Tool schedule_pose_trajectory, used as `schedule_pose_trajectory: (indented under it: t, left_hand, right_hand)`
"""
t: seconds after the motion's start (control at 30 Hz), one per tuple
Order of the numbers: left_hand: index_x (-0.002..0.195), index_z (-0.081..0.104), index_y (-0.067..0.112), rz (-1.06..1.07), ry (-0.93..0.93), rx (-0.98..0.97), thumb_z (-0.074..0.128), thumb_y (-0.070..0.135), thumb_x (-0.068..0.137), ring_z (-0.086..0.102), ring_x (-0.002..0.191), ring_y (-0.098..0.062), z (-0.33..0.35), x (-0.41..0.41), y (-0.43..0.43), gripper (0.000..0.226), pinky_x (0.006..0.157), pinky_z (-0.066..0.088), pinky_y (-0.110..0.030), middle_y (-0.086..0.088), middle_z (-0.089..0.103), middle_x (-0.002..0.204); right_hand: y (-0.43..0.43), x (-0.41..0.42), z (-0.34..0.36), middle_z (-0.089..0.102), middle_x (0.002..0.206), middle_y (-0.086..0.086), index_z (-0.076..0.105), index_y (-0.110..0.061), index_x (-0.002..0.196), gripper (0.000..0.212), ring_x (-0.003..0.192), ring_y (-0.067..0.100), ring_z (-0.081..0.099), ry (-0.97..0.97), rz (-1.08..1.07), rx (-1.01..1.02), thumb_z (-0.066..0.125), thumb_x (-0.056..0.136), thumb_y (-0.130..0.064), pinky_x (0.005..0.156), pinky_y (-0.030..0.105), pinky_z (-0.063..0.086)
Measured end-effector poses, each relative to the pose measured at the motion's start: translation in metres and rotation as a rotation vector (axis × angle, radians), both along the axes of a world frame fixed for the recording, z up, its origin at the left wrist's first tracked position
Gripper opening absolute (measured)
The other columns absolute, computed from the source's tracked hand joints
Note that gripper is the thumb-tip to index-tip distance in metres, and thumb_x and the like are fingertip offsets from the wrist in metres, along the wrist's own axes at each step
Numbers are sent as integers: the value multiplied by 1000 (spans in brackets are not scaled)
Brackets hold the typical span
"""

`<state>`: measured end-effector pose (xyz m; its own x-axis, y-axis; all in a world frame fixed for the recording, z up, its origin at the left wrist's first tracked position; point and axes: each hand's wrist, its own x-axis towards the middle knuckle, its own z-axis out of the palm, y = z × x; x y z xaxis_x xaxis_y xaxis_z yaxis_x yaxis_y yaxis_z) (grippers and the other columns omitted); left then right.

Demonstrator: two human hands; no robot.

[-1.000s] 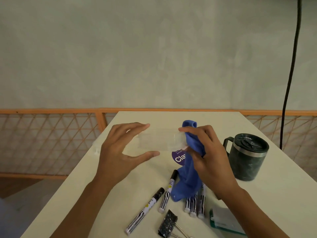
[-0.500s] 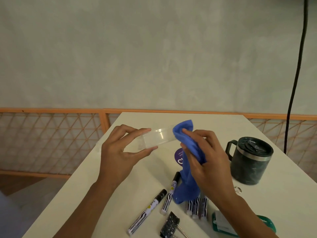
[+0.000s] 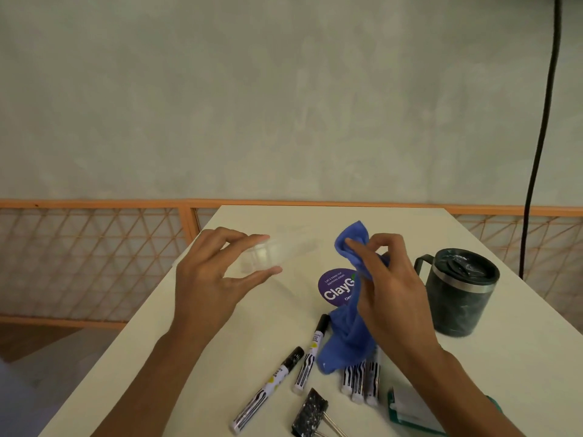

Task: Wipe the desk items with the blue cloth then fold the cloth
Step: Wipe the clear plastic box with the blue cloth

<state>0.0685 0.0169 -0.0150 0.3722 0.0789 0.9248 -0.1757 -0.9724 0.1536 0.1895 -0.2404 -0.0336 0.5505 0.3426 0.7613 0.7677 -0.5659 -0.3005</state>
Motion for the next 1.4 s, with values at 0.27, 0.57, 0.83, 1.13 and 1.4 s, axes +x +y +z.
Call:
schedule_pose_trajectory:
  t: [0.27,0.57,0.83,1.13,1.4]
  left_hand:
    - [119,82,29,135,229,269,92,54,74,62,97,-18,-44,24,20,52,62,55,-32,10,71,107]
    - [120,81,37,81,447,218,87,62,72,59,102,-13,-69,37,29,54,67,55,-30,19,65,112]
    - [102,82,44,206,526,-151,77,67,84,57,102,2,-67,16,50,30,71,45,-22,24,64,103]
    - [114,83,30,244,476,-219,79,27,97,66,100,-13,-73,26,49,18,71,54,-32,13,66,105]
    - [117,83,23,273,471,-263,77,14,98,68,98,-14,-74,25,59,22,72,53,-32,9,69,109]
  right_hand:
    - [-2,4,-1,41,136,-12,61,-30,143,40,87,4,60,285,54,161,65,105,-20,73,18,52]
    - [-2,9,-5,46,131,-9,66,-29,136,34,90,-3,60,316,75,158,69,103,-21,69,11,46]
    - [-2,11,-6,48,132,-5,67,-24,135,35,88,10,60,312,63,127,71,101,-17,72,14,46]
    - [-1,12,-10,48,132,-5,67,-24,139,40,86,7,59,341,69,107,71,100,-16,68,9,42]
    - [2,11,-16,49,135,-3,66,-25,142,42,90,13,60,359,65,55,72,100,-19,67,9,43]
